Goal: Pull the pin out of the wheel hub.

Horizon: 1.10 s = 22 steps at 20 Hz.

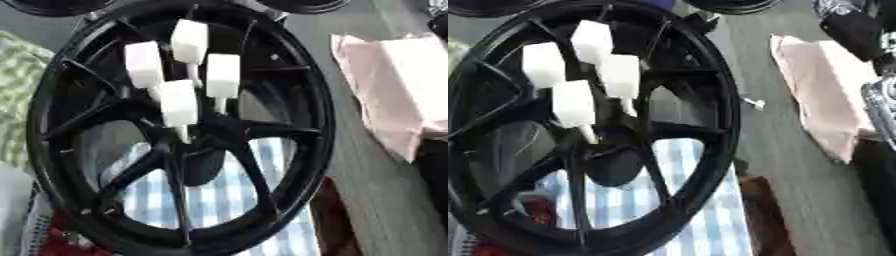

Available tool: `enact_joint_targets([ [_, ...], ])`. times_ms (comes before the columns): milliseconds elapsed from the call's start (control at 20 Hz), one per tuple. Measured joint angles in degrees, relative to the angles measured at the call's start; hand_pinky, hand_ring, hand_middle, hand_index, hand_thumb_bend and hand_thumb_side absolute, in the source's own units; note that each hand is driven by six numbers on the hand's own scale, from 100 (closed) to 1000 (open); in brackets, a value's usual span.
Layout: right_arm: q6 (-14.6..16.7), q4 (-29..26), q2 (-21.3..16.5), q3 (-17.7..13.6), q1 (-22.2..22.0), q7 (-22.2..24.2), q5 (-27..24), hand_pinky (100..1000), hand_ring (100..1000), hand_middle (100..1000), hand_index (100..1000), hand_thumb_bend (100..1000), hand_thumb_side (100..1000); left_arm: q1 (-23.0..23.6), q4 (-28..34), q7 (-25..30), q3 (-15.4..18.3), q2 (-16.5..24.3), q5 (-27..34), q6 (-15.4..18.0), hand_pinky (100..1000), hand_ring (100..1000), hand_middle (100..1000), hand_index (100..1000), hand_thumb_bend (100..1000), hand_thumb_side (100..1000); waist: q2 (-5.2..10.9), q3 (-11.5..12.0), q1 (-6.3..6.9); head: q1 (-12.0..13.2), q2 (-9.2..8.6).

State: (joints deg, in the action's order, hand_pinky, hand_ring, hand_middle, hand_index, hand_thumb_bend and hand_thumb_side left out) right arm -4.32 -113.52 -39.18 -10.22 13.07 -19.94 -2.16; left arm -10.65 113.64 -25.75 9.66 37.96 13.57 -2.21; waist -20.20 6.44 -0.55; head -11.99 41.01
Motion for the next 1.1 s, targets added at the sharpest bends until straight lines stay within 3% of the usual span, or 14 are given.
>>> enact_joint_targets([
  [550,-0.74,0.00,1.16,0.35,0.41,0.21,-0.04,890,781,769,793,196,327,-3.16,0.00,1.64,-2.12,-0.36,-1.14,-1.67,697,702,632,781,922,604,0.11,0.13,0.23,1.70,-0.28],
  [750,-0.94,0.00,1.13,0.35,-0.55,0.12,0.01,890,781,769,792,197,329,-6.87,0.01,7.39,-5.46,7.17,-4.92,-7.15,727,719,653,796,910,591,0.93,0.13,0.79,0.61,0.24],
  [950,-1.26,0.00,1.04,0.36,-1.37,0.22,0.08,890,781,769,792,197,332,-11.88,0.04,17.46,-10.01,17.68,-7.52,-14.12,768,747,691,815,835,580,1.15,0.08,1.48,-0.02,0.78],
  [1100,-1.44,0.00,0.73,0.38,-1.62,0.25,0.17,890,781,769,792,203,330,-16.13,0.09,25.38,-13.18,23.40,-9.57,-17.21,789,764,715,826,800,583,1.38,0.06,1.67,-0.39,1.15],
])
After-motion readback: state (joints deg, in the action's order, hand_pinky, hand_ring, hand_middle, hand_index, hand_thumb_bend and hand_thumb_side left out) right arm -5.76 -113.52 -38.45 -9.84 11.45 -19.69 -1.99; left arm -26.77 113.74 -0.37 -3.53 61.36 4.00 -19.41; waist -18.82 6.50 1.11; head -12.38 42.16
